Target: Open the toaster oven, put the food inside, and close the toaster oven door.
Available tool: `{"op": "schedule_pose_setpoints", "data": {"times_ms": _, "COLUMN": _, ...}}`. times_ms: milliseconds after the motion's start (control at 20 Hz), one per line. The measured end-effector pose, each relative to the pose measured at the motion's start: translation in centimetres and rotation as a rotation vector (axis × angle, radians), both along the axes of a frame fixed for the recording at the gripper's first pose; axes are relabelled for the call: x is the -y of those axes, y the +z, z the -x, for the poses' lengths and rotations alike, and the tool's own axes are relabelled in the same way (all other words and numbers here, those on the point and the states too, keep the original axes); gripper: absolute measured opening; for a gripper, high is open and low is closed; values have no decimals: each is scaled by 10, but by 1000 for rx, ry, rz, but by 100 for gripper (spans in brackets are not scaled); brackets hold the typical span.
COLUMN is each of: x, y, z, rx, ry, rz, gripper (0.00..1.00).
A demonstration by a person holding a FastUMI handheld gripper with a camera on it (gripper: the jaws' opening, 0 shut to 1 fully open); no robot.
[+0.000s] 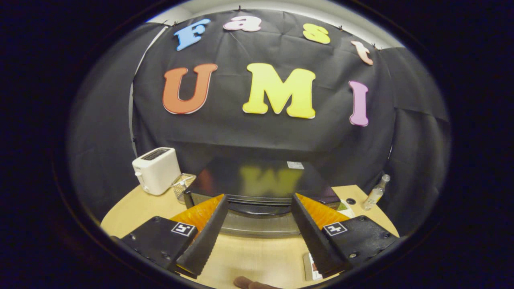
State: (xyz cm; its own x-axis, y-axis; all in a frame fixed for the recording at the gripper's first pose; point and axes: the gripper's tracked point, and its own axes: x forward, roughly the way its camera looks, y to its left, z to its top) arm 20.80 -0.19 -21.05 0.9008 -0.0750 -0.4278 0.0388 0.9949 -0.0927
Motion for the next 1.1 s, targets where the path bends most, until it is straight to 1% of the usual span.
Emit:
{"op": "schedule_pose_setpoints", "data": {"times_ms": 50, "x": -2, "y": -9, "z": -12, "rx": -21, "ry": 15, "rz": -7, "gripper": 100}}
{"op": "schedule_pose_setpoints", "data": {"times_ms": 150, "x": 1, "y": -20, "z": -28, "rx": -34, "ry": 10, "rz": -3, "gripper": 100}}
{"op": "schedule_pose_setpoints", "data": {"times_ms": 300, "x": 0, "y": -36, "z": -35, "rx": -85, "ry": 28, "rz": -11, "gripper": 100}}
{"op": "schedule_pose_setpoints", "data": {"times_ms": 350, "x": -2, "y": -37, "z": -41, "rx": -75, "ry": 22, "rz": -34, "gripper": 100}}
{"op": "schedule_pose_setpoints", "data": {"times_ms": 500, "x": -2, "y": -40, "z": -37, "rx": -125, "ry": 30, "rz": -104, "gripper": 100}}
{"op": "schedule_pose_setpoints", "data": {"times_ms": 550, "x": -1, "y": -39, "z": -41, "rx": -120, "ry": 26, "rz": -111, "gripper": 100}}
{"op": "schedule_pose_setpoints", "data": {"times_ms": 650, "x": 1, "y": -40, "z": -43, "rx": -136, "ry": 22, "rz": -83, "gripper": 100}}
{"op": "schedule_pose_setpoints", "data": {"times_ms": 800, "x": 0, "y": -42, "z": -39, "rx": -124, "ry": 19, "rz": -104, "gripper": 100}}
{"op": "schedule_pose_setpoints", "data": {"times_ms": 900, "x": 0, "y": -42, "z": -35, "rx": -113, "ry": 27, "rz": -94, "gripper": 100}}
{"op": "schedule_pose_setpoints", "data": {"times_ms": 1100, "x": -1, "y": -44, "z": -10, "rx": -115, "ry": 22, "rz": -93, "gripper": 100}}
